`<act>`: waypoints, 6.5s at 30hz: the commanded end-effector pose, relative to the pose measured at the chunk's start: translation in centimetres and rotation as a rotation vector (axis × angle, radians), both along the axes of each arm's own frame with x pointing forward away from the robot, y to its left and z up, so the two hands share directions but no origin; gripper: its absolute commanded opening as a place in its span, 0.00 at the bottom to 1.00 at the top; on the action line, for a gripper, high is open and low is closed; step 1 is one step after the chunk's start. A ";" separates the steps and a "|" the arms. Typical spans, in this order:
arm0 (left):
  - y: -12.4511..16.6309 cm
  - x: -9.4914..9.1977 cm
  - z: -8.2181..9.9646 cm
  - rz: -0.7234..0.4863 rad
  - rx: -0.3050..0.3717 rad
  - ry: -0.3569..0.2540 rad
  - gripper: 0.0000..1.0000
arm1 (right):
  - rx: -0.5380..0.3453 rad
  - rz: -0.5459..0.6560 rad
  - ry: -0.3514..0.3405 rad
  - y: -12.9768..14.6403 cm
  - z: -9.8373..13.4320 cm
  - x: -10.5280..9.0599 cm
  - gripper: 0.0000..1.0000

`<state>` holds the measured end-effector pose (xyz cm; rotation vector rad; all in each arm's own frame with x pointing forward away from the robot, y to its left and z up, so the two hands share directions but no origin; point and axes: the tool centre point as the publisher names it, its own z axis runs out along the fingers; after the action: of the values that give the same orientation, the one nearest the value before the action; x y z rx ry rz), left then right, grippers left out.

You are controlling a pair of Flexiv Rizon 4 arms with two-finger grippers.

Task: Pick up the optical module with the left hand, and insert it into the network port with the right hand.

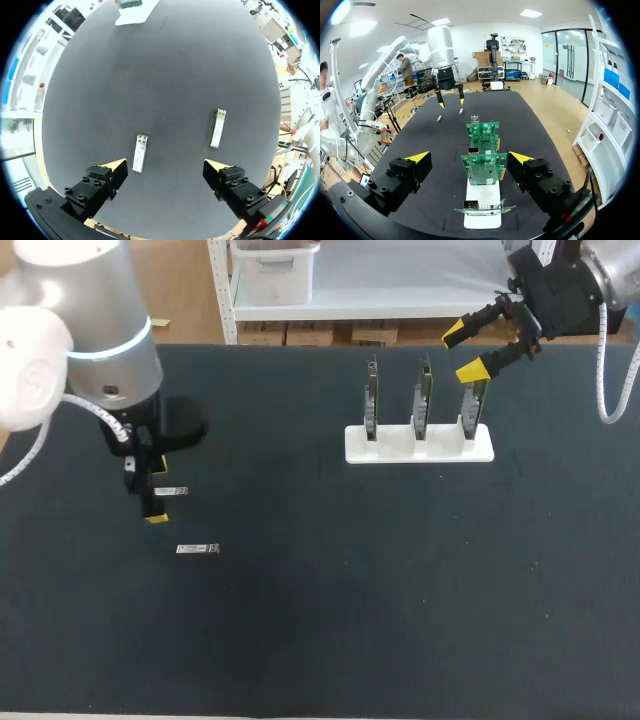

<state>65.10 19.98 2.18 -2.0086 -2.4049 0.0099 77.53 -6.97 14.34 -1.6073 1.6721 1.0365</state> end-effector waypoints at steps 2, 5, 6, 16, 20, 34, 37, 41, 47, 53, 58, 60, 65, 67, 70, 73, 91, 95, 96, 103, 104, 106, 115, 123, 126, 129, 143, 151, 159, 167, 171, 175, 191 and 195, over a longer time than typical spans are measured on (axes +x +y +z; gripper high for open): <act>0.7 0.6 -0.9 -0.003 -0.009 0.014 1.00 | -0.001 -0.004 -0.004 0.0 0.0 -0.2 1.00; 0.9 1.0 -1.4 -0.029 -0.008 0.038 1.00 | -0.001 -0.004 -0.004 0.0 0.0 -0.2 1.00; 0.9 1.1 -1.6 -0.039 0.003 0.040 1.00 | -0.001 -0.004 -0.004 0.0 0.0 -0.2 1.00; 1.6 2.6 -2.9 -0.064 0.028 0.028 1.00 | -0.001 -0.004 -0.004 0.0 0.0 -0.2 1.00; 1.8 2.5 -3.6 -0.051 0.024 0.034 1.00 | -0.001 -0.004 -0.004 0.0 0.0 -0.2 1.00; 1.7 2.7 -4.4 -0.050 0.016 0.032 1.00 | -0.001 -0.004 -0.004 0.0 0.0 -0.2 1.00; 1.8 2.6 -4.7 -0.050 0.023 0.039 1.00 | -0.001 -0.004 -0.004 0.0 0.0 -0.2 1.00; 1.8 2.6 -4.9 -0.053 0.025 0.047 0.08 | -0.001 -0.004 -0.004 0.0 0.0 -0.2 1.00; 1.8 2.5 -4.9 -0.046 0.029 0.050 0.00 | -0.001 -0.004 -0.004 0.0 0.0 -0.2 1.00; 2.0 2.4 -5.1 -0.016 0.030 0.051 0.00 | -0.001 -0.004 -0.004 0.0 0.0 -0.2 1.00; 2.0 2.7 -4.9 -0.007 0.031 0.043 0.00 | -0.001 -0.004 -0.004 0.0 0.0 -0.2 1.00; 2.0 2.7 -5.0 -0.007 0.032 0.044 0.00 | -0.001 -0.004 -0.004 0.0 0.0 -0.2 1.00; 1.6 3.4 -4.0 0.050 -0.045 0.007 0.00 | -0.001 -0.004 -0.004 0.0 0.0 -0.2 1.00; 1.2 4.1 -3.4 0.082 -0.094 -0.020 0.00 | -0.001 -0.004 -0.004 0.0 0.0 -0.2 1.00; 0.1 5.3 -2.0 0.091 -0.161 -0.068 0.00 | -0.001 -0.004 -0.004 0.0 0.0 -0.2 1.00; -1.4 6.7 -0.3 0.075 -0.214 -0.119 0.00 | -0.001 -0.004 -0.004 0.0 0.0 -0.2 1.00; -13.6 15.9 11.8 0.092 -0.900 -0.281 0.00 | -0.001 -0.004 -0.004 0.0 0.0 -0.2 1.00; -17.9 17.5 14.5 0.037 -1.036 -0.282 0.00 | -0.001 -0.004 -0.004 0.0 0.0 -0.2 1.00; -18.9 17.7 15.0 0.022 -1.065 -0.279 0.00 | -0.001 -0.004 -0.004 0.0 0.0 -0.2 1.00; -25.0 18.7 17.3 -0.083 -1.205 -0.240 0.00 | -0.001 -0.004 -0.004 0.0 0.0 -0.2 1.00; -26.0 18.7 17.6 -0.098 -1.236 -0.228 0.00 | -0.001 -0.004 -0.004 0.0 0.0 -0.2 1.00; -27.3 18.7 17.9 -0.119 -1.255 -0.227 0.00 | -0.001 -0.004 -0.004 0.0 0.0 -0.2 1.00; -33.0 17.5 17.9 -0.196 -1.368 -0.142 0.00 | -0.001 -0.004 -0.004 0.0 0.0 -0.2 1.00; -34.7 15.7 17.7 -0.198 -1.431 -0.118 0.00 | -0.001 -0.004 -0.004 0.0 0.0 -0.2 1.00; -35.0 15.1 17.6 -0.190 -1.454 -0.117 0.00 | -0.001 -0.004 -0.004 0.0 0.0 -0.2 1.00; -35.3 14.6 17.3 -0.165 -1.464 -0.120 0.00 | -0.001 -0.004 -0.004 0.0 0.0 -0.2 1.00; -38.1 12.6 15.9 -0.181 -1.486 -0.086 0.00 | -0.001 -0.004 -0.004 0.0 0.0 -0.2 1.00; -39.1 12.2 15.1 -0.212 -1.494 -0.049 0.00 | -0.001 -0.004 -0.004 0.0 0.0 -0.2 1.00; -39.5 12.2 14.4 -0.183 -1.496 -0.035 0.00 | -0.001 -0.004 -0.004 0.0 0.0 -0.2 1.00; -39.4 12.7 14.1 -0.145 -1.480 -0.056 0.00 | -0.001 -0.004 -0.004 0.0 0.0 -0.2 1.00; -39.3 12.6 14.0 -0.146 -1.472 -0.058 0.00 | -0.001 -0.004 -0.004 0.0 0.0 -0.2 1.00; -39.1 12.4 13.8 -0.142 -1.461 -0.065 0.00 | -0.001 -0.004 -0.004 0.0 0.0 -0.2 1.00; -39.1 12.0 13.3 -0.106 -1.451 -0.068 0.00 | -0.001 -0.004 -0.004 0.0 0.0 -0.2 1.00; -39.1 12.0 13.2 -0.105 -1.451 -0.068 0.00 | -0.001 -0.004 -0.004 0.0 0.0 -0.2 1.00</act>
<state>77.28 -19.19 15.37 -2.3560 -2.4415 2.2330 77.52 -6.97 14.34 -1.6072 1.6722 1.0363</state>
